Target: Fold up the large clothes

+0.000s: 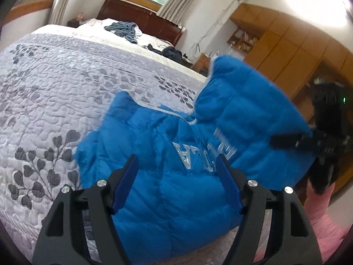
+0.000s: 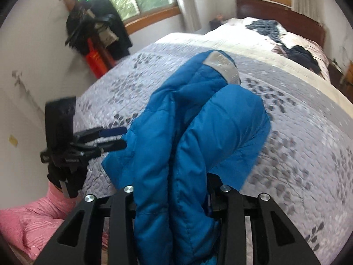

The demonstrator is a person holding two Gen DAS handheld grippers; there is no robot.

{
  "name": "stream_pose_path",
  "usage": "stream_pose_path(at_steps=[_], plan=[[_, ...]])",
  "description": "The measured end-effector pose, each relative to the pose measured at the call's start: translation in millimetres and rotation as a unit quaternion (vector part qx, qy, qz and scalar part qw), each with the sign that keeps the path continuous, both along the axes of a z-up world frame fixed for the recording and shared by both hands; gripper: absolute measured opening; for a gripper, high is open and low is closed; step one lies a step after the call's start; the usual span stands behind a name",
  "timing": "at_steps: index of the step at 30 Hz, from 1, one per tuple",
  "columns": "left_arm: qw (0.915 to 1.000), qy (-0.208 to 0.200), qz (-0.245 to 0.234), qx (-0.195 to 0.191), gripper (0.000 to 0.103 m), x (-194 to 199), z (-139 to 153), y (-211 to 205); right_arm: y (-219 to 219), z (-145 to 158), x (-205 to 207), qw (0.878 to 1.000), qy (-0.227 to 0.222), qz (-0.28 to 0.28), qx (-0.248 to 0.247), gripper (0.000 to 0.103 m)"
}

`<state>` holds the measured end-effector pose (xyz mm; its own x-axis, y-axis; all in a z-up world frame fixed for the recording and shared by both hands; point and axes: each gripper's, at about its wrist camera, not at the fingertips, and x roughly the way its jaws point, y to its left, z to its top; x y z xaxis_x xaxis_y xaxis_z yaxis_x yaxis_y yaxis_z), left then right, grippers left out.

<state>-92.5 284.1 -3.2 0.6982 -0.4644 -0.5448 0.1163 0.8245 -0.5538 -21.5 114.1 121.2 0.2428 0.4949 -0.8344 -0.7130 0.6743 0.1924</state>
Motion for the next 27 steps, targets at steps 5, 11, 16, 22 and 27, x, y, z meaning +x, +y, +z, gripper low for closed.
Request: stream_pose_path(at_steps=[5,11,16,22,27], plan=[[0.9998,0.001,0.014,-0.015,0.072,-2,0,16,39,-21,-3,0.999,0.011,0.032,-0.027,0.042],[0.9995,-0.001,0.02,-0.025,0.072,-3,1,29,78,-51,-4,0.997,0.028,0.058,-0.05,0.046],[0.999,0.008,0.017,-0.04,0.072,5,-6,35,93,-70,-6,0.996,0.033,0.068,-0.055,0.053],[0.9964,0.025,0.007,-0.081,0.072,21,-15,42,88,-66,-3,0.996,0.057,0.069,-0.011,0.069],[0.9952,0.02,-0.009,-0.095,0.072,29,-12,38,57,-28,-13,0.993,0.068,0.077,0.058,0.076]])
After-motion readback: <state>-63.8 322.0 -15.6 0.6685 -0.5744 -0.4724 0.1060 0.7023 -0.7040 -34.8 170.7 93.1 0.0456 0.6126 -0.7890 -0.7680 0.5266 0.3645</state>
